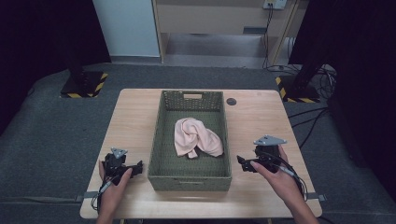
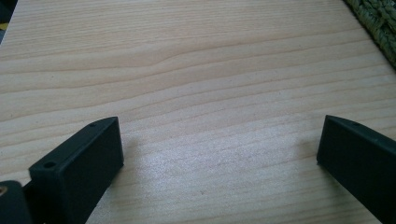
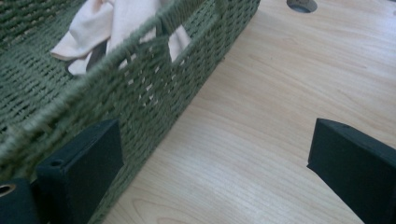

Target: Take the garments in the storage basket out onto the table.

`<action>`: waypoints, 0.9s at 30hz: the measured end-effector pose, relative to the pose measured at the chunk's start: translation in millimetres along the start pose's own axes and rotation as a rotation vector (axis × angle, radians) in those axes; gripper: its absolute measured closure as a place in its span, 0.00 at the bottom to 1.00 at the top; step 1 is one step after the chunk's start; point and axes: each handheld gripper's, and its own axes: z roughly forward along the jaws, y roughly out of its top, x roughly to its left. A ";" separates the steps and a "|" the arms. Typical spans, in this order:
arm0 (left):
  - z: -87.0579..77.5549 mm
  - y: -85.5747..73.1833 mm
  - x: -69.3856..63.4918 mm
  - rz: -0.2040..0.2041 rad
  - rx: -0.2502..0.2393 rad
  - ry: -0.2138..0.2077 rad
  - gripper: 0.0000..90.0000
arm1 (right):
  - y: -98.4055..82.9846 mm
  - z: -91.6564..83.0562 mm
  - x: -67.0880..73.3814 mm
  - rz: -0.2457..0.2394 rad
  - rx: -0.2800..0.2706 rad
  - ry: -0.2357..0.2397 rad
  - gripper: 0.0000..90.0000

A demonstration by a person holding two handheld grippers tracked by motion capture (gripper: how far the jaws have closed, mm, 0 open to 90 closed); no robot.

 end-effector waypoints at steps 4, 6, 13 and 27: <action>0.0 0.0 0.0 0.000 0.000 0.000 0.00 | 10.9 -4.4 0.5 0.000 -0.002 0.004 0.04; 0.0 0.0 0.0 0.000 0.000 0.000 0.00 | 16.8 -7.1 0.7 -0.006 -0.009 0.006 0.04; 0.0 0.0 0.0 0.000 0.000 0.000 0.00 | 38.6 -12.8 5.5 -0.019 -0.027 0.021 0.04; 0.0 0.1 0.1 0.000 0.001 -0.001 0.00 | 86.8 -3.5 27.4 -0.074 -0.038 0.063 0.03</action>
